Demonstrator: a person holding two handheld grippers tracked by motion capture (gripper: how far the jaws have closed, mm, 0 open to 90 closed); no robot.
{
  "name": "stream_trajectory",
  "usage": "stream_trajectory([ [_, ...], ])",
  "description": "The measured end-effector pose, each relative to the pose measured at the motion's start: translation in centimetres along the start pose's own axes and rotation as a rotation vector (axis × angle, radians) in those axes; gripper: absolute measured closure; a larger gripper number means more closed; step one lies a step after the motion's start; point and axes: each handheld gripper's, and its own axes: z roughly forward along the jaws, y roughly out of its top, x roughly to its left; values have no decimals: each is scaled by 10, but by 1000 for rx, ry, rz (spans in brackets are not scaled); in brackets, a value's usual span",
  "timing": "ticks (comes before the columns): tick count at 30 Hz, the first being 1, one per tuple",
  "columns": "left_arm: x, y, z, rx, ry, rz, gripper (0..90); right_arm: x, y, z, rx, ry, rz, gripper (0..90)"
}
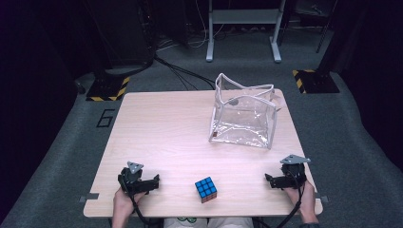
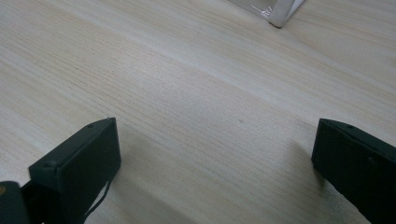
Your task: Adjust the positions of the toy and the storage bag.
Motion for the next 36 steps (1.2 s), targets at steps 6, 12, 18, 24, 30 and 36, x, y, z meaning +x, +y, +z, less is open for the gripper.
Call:
stream_trajectory([
  [6, 3, 2, 1, 10, -21, 20, 0, 0, 0, 0, 0, 1, 1, 7],
  [12, 5, 5, 0, 17, -48, -6, 0, 0, 0, 0, -1, 4, -5, 7],
  [18, 8, 13, 0, 62, -119, -12, 0, 0, 0, 0, -3, 4, -7, 7],
  [24, 5, 22, 4, 98, -137, 2, 1, 0, 0, 0, -5, 6, -6, 10],
  [30, 4, 30, 6, 110, -149, -3, 1, 0, 0, 0, -5, 8, -4, 11],
  [36, 2, 38, 10, 111, -165, 3, 5, -1, 1, 1, -9, 8, 5, 14],
])
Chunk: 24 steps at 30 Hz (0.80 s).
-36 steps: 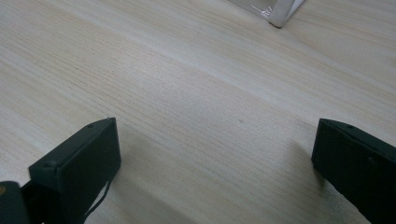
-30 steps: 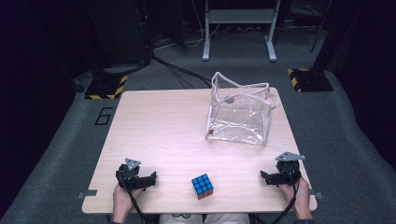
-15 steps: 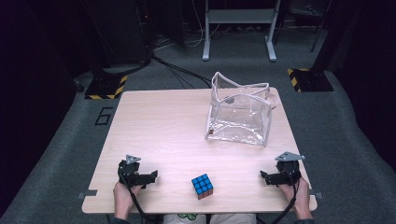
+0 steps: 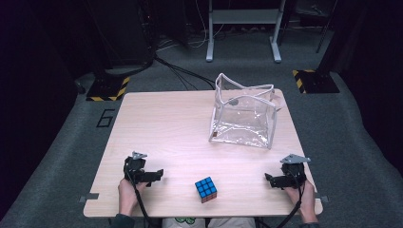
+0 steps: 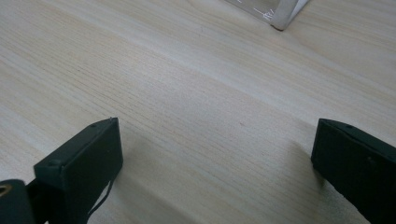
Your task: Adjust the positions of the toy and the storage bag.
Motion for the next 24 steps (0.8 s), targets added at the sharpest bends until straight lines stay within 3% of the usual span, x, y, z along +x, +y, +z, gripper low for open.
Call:
stream_trajectory([
  [13, -9, 25, 7, -38, -24, 35, 19, 0, 0, 0, 2, 6, 2, 17],
  [16, -12, 30, 10, -29, -32, 60, 25, -2, 2, 2, 0, 3, -5, 17],
  [24, -13, 39, 9, -45, -48, 69, 30, -2, 4, 3, 1, 3, -2, 17],
])
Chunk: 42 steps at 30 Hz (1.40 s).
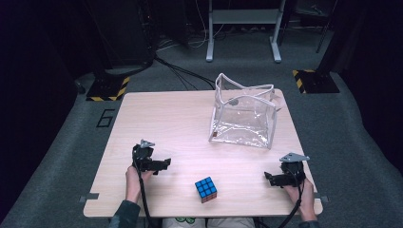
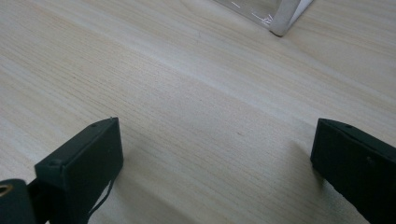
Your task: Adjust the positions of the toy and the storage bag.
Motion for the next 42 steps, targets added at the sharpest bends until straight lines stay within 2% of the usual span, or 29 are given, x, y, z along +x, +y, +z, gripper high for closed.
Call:
stream_trajectory([
  [4, -3, 11, -1, -12, -33, 14, 30, 0, 0, 0, -1, -2, 2, 17],
  [12, -12, 30, -1, -13, -43, 51, 36, 0, 0, 0, -2, -3, 5, 17],
  [19, -18, 47, 1, -7, -76, 78, 40, 0, 0, 0, -4, -3, 2, 18],
  [22, -20, 54, 2, -16, -74, 84, 41, 0, 0, 0, -2, -3, 5, 18],
  [26, -25, 65, 0, -30, -103, 75, 43, 0, 0, 0, -3, -3, 5, 18],
  [33, -37, 89, -2, -37, -121, 116, 53, 0, 0, 0, -2, -2, 5, 17],
  [34, -37, 89, -2, -37, -121, 116, 53, 0, 0, 0, -2, -3, 5, 18],
  [37, -41, 98, -4, -51, -166, 98, 55, 0, 0, 0, -2, -3, 5, 17],
  [42, -48, 111, -3, -60, -180, 111, 57, 0, 0, 0, -3, -3, 4, 18],
])
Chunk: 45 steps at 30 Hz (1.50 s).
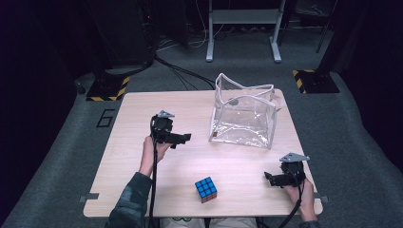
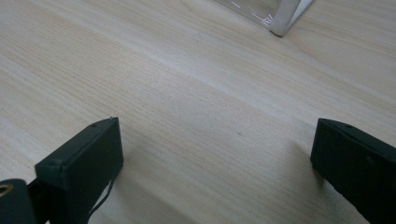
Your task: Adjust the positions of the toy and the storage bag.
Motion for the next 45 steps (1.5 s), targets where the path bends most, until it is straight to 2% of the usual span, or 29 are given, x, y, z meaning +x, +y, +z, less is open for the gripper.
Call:
stream_trajectory([
  [2, 0, 5, 3, 9, 2, 22, 59, 0, 0, 0, 0, 0, 0, 18],
  [4, -1, 10, 5, 12, -18, 11, 57, 0, 0, 0, -1, -1, 1, 18],
  [9, -2, 23, 11, 24, -34, 9, 56, 0, 0, 0, -1, -1, 0, 18],
  [12, -3, 29, 14, 33, -30, 24, 58, 0, 0, 0, -1, -1, 0, 18],
  [16, -3, 39, 17, 34, -51, 16, 55, 0, 0, 0, -1, -1, 0, 18],
  [23, -6, 53, 19, 39, -47, 40, 64, 0, 0, 0, -2, -1, 1, 18],
  [25, -6, 57, 21, 45, -62, 32, 62, 0, 0, 0, -2, -1, 1, 18],
  [35, -11, 79, 24, 37, -60, 53, 62, 0, 0, 0, -2, -2, 1, 18],
  [42, -10, 98, 29, 38, -83, 21, 71, 0, 0, 0, -1, -2, 1, 19],
  [45, -11, 105, 30, 38, -79, 28, 74, 0, 0, 0, 1, 1, -2, 18],
])
